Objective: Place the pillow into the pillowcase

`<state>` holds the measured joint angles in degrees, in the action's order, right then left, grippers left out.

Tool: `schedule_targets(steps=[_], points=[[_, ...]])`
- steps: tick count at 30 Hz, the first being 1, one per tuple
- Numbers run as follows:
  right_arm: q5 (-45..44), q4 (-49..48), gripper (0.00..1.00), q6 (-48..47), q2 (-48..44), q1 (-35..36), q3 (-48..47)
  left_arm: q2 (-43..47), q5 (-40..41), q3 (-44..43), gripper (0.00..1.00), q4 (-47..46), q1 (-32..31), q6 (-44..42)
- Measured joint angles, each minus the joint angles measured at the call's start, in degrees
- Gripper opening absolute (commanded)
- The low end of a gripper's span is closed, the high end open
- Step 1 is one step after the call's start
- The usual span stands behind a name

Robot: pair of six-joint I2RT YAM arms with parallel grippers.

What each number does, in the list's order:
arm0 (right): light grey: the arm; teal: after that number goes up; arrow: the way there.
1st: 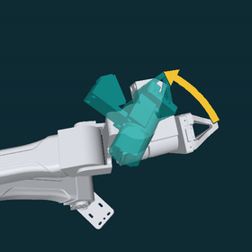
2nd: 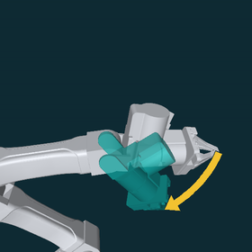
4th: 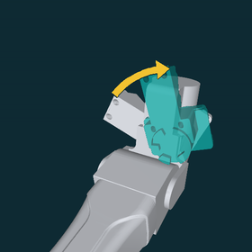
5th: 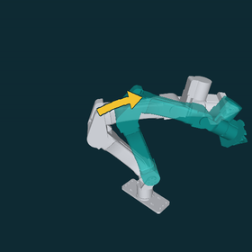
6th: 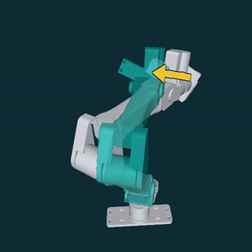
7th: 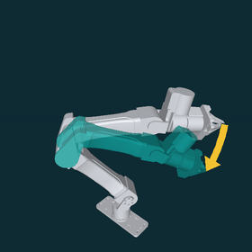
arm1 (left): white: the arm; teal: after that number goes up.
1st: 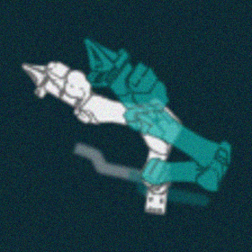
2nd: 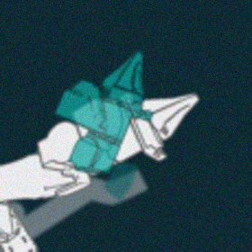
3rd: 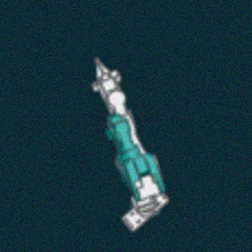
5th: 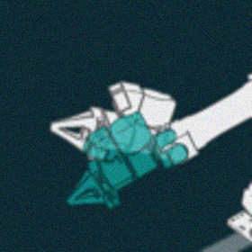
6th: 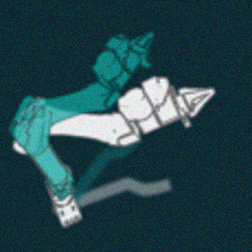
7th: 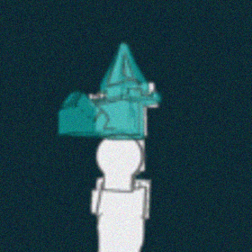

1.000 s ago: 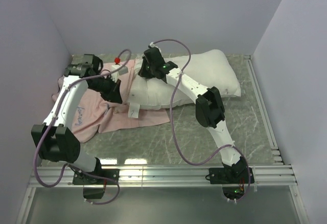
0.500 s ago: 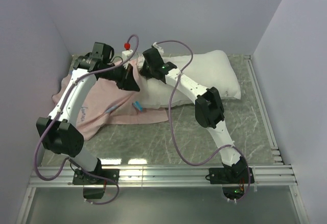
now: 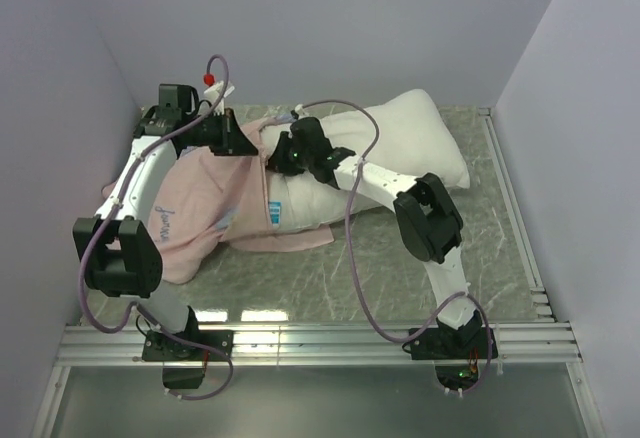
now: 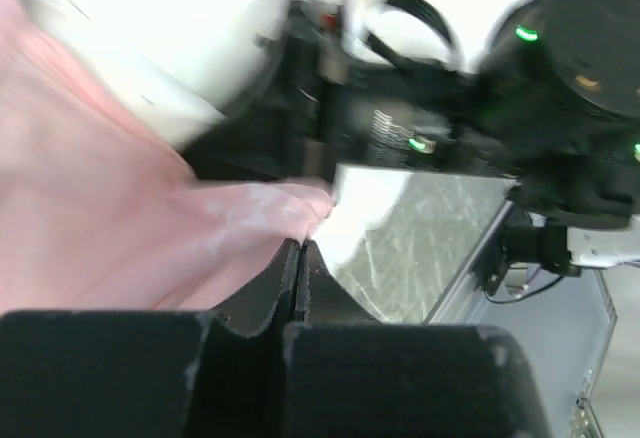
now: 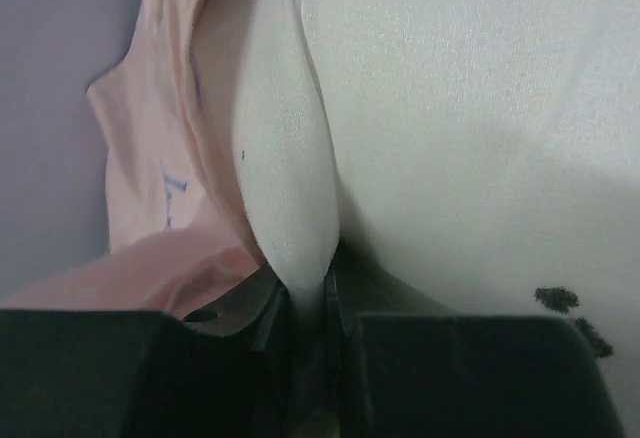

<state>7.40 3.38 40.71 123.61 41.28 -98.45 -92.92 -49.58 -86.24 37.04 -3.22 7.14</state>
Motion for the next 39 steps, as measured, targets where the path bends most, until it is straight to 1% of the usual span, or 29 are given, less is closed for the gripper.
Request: schedule_targets(steps=[1, 2, 3, 4, 5, 7, 10, 12, 13, 15, 19, 24, 26, 29, 30, 31, 33, 34, 35, 36, 39], points=[[2.0, -1.3, 0.00, -0.7, -0.8, 0.1, 1.7, -0.4, 0.5, 0.0, 0.01, 0.2, 0.2, -0.4], [3.8, -2.0, 0.00, -1.4, -1.3, 0.1, 2.8, -0.8, 0.8, 0.0, 0.04, 0.8, 0.3, -1.8], [5.3, -2.4, 0.00, -2.1, -1.4, 0.2, 3.3, -1.4, 1.0, -0.1, 0.10, 1.9, 0.2, -3.8], [6.6, -2.4, 0.00, -3.0, -1.4, 0.3, 3.3, -2.3, 1.3, -0.7, 0.23, 4.6, 0.2, -6.5], [7.3, -2.4, 0.00, -3.4, -1.4, 0.4, 3.3, -3.2, 1.8, -1.2, 0.28, 7.0, 0.3, -9.1], [8.9, -3.2, 0.00, -4.7, -1.4, 0.7, 4.1, -4.7, 2.0, -1.8, 0.51, 11.5, 1.4, -12.4], [10.4, -6.1, 0.00, -5.8, -2.0, 0.9, 7.2, -6.3, 3.5, -5.0, 0.59, 14.9, 6.2, -13.4], [11.1, -8.3, 0.00, -6.3, -2.8, 1.0, 9.7, -7.2, 5.6, -9.1, 0.60, 14.4, 9.8, -13.5], [11.5, -9.0, 0.00, -6.5, -3.1, 1.0, 10.5, -7.7, 7.4, -11.9, 0.62, 14.0, 11.7, -13.5], [12.3, -10.2, 0.00, -7.3, -4.1, 1.0, 12.2, -8.3, 9.4, -16.0, 0.64, 12.3, 13.2, -13.6], [13.4, -11.2, 0.00, -9.0, -5.6, 1.2, 14.4, -10.7, 10.6, -20.9, 0.67, 10.8, 11.3, -14.3], [14.4, -11.4, 0.00, -11.4, -6.2, 1.4, 15.1, -15.6, 10.5, -19.5, 0.69, 10.2, 7.0, -14.8], [14.8, -11.2, 0.00, -12.4, -6.6, 1.5, 15.4, -17.3, 10.5, -18.0, 0.68, 9.9, 5.3, -14.7], [15.4, -11.1, 0.00, -14.0, -7.4, 1.7, 16.2, -19.3, 10.6, -16.7, 0.55, 9.4, 3.2, -13.7], [15.8, -11.1, 0.00, -14.6, -7.8, 1.7, 16.7, -19.8, 10.7, -16.4, 0.48, 9.0, 2.6, -13.2], [16.2, -11.0, 0.00, -15.1, -8.3, 1.8, 17.2, -20.2, 10.6, -16.3, 0.36, 8.5, 2.2, -12.4], [17.0, -11.0, 0.00, -16.0, -9.0, 2.0, 18.1, -20.6, 10.6, -16.3, 0.27, 7.3, 1.5, -11.3], [17.6, -11.0, 0.00, -16.4, -9.3, 2.1, 18.5, -21.0, 10.2, -16.4, 0.13, 6.5, 1.4, -10.5], [18.1, -11.1, 0.00, -16.9, -9.5, 2.1, 18.9, -21.4, 9.9, -16.6, 0.04, 5.9, 1.3, -9.5], [18.8, -11.2, 0.00, -17.5, -9.7, 2.2, 19.4, -22.1, 9.6, -17.0, 0.00, 5.2, 1.3, -8.5], [20.7, -11.7, 0.00, -18.8, -10.0, 2.4, 20.0, -24.2, 7.1, -18.3, 0.00, 3.4, 1.3, -5.6]])
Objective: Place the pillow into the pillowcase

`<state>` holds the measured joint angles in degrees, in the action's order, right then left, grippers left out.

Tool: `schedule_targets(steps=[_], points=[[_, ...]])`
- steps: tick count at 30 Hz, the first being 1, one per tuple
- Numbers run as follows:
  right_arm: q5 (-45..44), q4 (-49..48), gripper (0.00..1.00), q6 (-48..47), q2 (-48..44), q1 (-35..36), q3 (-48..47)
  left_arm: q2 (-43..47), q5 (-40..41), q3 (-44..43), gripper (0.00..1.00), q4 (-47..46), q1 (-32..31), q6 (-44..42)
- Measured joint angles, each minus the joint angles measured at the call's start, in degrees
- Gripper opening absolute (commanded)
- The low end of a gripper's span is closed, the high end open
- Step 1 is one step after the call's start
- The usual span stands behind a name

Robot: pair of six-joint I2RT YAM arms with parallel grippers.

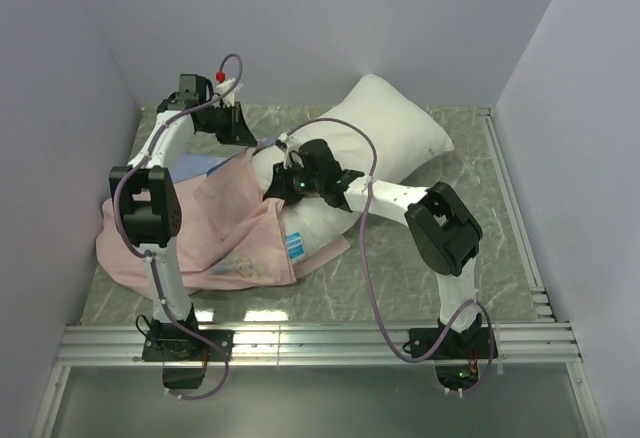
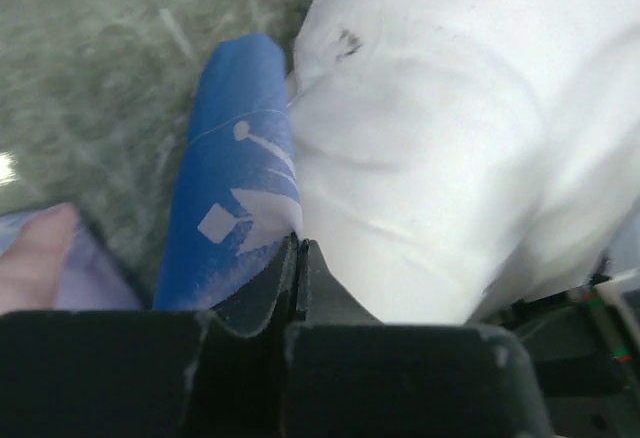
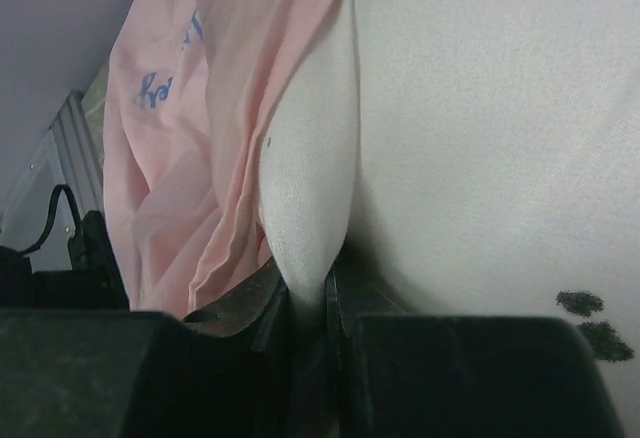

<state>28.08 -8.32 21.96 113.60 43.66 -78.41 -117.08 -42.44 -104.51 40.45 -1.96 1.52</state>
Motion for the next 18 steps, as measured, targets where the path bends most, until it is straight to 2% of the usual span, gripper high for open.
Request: schedule_targets(steps=[5, 11, 18], points=[[3.8, 0.0, 0.00, -2.4, 0.0, 0.0, 0.0, -2.1, -4.9, -0.5, 0.00, -5.3, -1.1, 8.2], [7.9, 1.7, 0.00, -6.5, -0.5, 0.2, -0.4, -3.1, -6.5, -1.9, 0.00, -14.4, -4.9, 18.9], [12.2, 4.0, 0.00, -9.7, -1.8, 1.2, -0.4, -10.4, -8.7, -8.8, 0.00, -26.7, -7.2, 30.2]])
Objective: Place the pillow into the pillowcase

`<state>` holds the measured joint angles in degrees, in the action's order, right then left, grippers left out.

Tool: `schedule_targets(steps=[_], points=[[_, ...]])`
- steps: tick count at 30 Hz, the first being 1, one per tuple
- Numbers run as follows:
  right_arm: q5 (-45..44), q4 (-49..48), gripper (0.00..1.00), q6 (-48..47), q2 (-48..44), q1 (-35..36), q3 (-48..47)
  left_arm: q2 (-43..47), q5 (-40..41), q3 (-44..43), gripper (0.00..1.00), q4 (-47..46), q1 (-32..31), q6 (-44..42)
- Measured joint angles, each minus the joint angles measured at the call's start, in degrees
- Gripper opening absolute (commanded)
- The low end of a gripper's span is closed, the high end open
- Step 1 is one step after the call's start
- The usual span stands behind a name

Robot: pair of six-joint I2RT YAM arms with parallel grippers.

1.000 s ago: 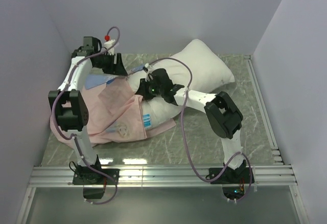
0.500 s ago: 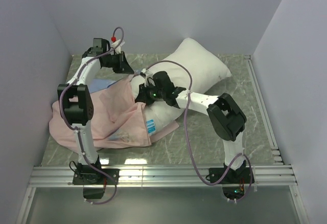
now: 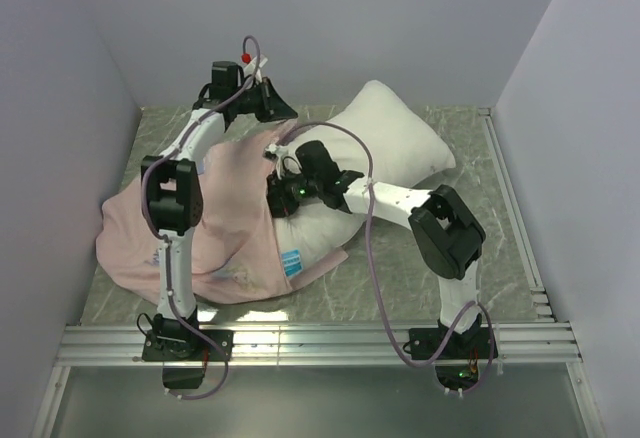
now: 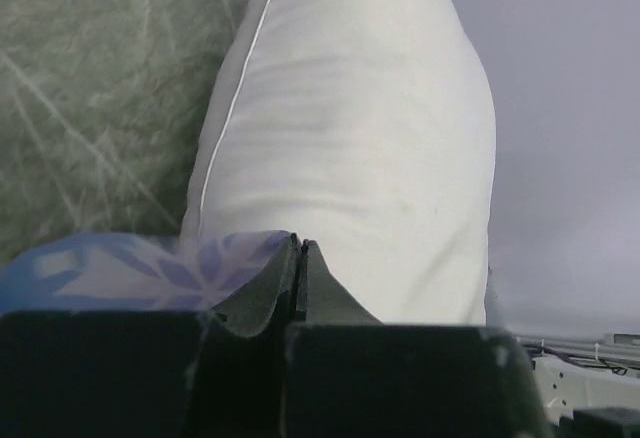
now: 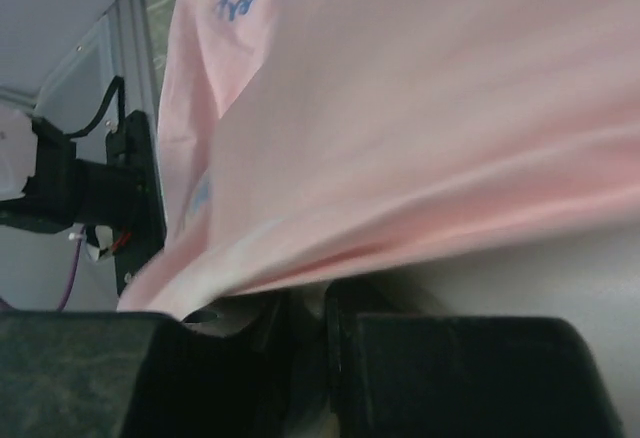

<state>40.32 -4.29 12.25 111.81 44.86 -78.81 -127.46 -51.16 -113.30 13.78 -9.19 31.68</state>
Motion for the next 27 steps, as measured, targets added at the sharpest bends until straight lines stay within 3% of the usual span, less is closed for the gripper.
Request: schedule_targets(steps=[4, 6, 7, 9, 10, 12, 18, 19, 20, 22, 23, 24, 25, 27], points=[[0.0, 0.5, 0.00, 0.9, 0.4, 0.5, -0.8, -5.9, -0.5, -6.3, 0.01, -2.5, -1.5, 2.9], [-0.6, 0.6, 0.00, 2.3, 2.0, -0.4, -3.5, -10.3, -0.6, -12.7, 0.08, -1.4, -1.7, 3.5], [-1.4, 0.5, 0.00, 3.4, 3.1, -1.1, -5.3, -12.5, -0.5, -16.4, 0.36, -1.3, -1.7, 3.7], [-2.5, 0.6, 0.00, 6.2, 6.0, -2.9, -9.8, -14.1, 0.2, -18.9, 0.67, -2.3, -1.3, 4.2], [-3.3, 0.5, 0.00, 7.6, 7.7, -3.8, -12.3, -13.9, 0.4, -18.7, 0.92, -2.6, -0.9, 4.2], [-4.8, 0.8, 0.00, 10.2, 10.6, -5.5, -16.6, -12.1, 2.1, -17.1, 0.99, -3.5, 0.4, 3.9], [-15.4, 3.8, 0.00, 14.1, 16.2, -9.1, -26.4, -1.4, 7.8, -9.9, 0.99, -0.2, 10.7, 0.1], [-16.9, 4.5, 0.04, 14.2, 16.8, -9.6, -27.6, 1.4, 8.8, -7.9, 0.99, 0.7, 13.4, -1.3], [-18.0, 5.3, 0.21, 14.0, 17.0, -10.0, -28.7, 3.9, 9.4, -6.0, 0.99, 1.4, 15.7, -2.8], [-18.8, 7.6, 0.42, 13.4, 17.3, -10.6, -30.5, 10.3, 11.2, -1.5, 0.99, 3.7, 21.2, -7.2], [-18.7, 8.6, 0.64, 12.7, 17.3, -10.8, -30.9, 13.5, 11.8, 0.8, 0.99, 5.0, 23.4, -10.4], [-18.4, 9.5, 0.72, 12.0, 17.0, -10.8, -31.1, 17.4, 12.4, 4.0, 0.99, 5.9, 24.9, -14.3], [-18.0, 10.5, 0.87, 10.3, 16.5, -10.9, -30.9, 21.3, 12.6, 7.6, 0.99, 7.6, 25.6, -18.9], [-17.2, 12.0, 0.92, 6.9, 14.0, -10.7, -28.5, 29.6, 12.4, 15.7, 0.99, 9.8, 24.9, -27.5]])
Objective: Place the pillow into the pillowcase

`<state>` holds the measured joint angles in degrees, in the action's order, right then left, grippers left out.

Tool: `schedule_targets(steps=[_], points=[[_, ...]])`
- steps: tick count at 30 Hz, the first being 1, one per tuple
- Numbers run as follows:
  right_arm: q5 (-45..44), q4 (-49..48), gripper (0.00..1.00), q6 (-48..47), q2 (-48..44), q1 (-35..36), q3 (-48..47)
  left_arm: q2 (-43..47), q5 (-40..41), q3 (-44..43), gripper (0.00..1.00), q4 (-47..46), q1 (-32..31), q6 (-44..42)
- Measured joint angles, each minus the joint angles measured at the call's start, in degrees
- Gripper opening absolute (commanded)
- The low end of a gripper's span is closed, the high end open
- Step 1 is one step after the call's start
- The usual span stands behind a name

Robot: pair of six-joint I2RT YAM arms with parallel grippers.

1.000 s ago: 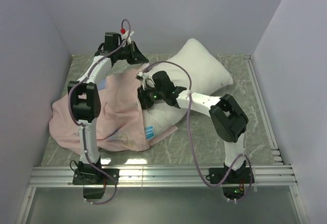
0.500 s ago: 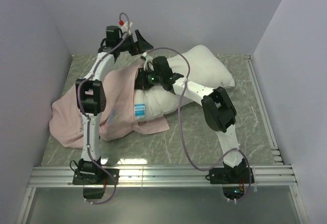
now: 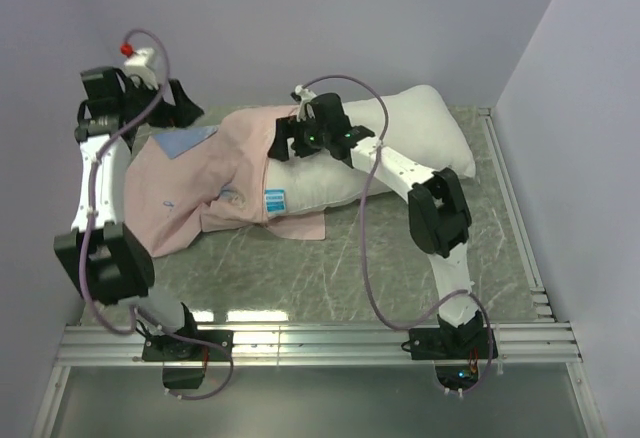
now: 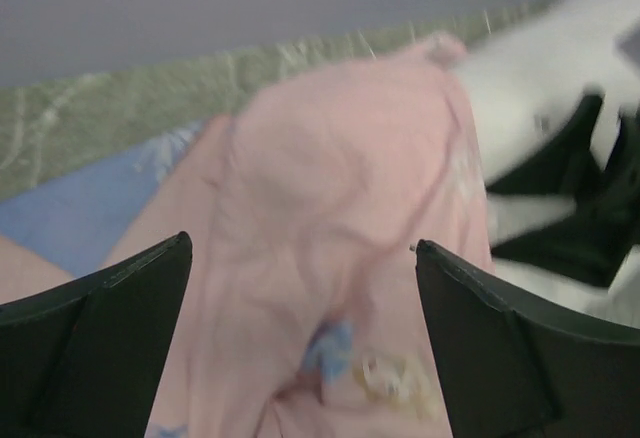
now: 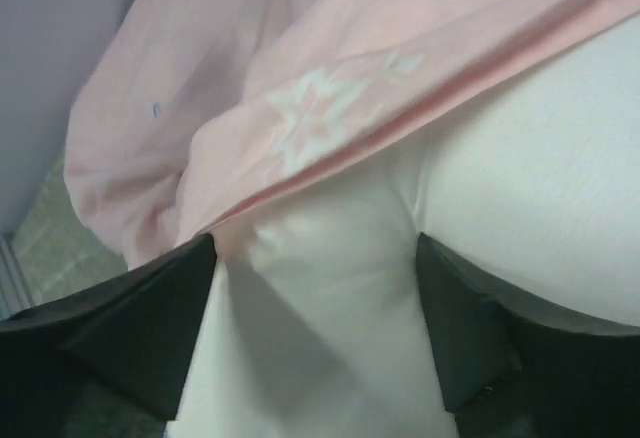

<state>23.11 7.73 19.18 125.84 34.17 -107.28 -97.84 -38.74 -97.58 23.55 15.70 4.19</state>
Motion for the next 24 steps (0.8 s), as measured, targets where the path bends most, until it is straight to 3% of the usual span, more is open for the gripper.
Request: schedule_targets(steps=[5, 12, 17, 22, 24], points=[[-0.5, 8.0, 0.95, -11.3, -12.4, 1.7, 9.6, 15.1, -2.6, 16.8, 0.99, 7.5, -4.3, -14.7], [-4.6, 17.2, 0.98, -30.7, -24.2, 3.8, 18.0, 20.7, -7.9, 26.0, 0.99, 13.8, -2.8, -24.3], [-13.0, 13.5, 0.98, -44.7, -29.7, 9.3, 31.6, 26.3, -11.6, 30.7, 0.99, 17.0, -2.8, -33.0], [-19.1, 7.1, 0.99, -52.7, -27.4, 13.6, 37.0, 29.4, -14.3, 32.3, 0.99, 20.5, -2.8, -37.9], [-22.2, 3.4, 0.95, -55.2, -25.7, 13.7, 37.2, 29.5, -15.4, 32.5, 0.99, 22.2, -2.8, -39.8]])
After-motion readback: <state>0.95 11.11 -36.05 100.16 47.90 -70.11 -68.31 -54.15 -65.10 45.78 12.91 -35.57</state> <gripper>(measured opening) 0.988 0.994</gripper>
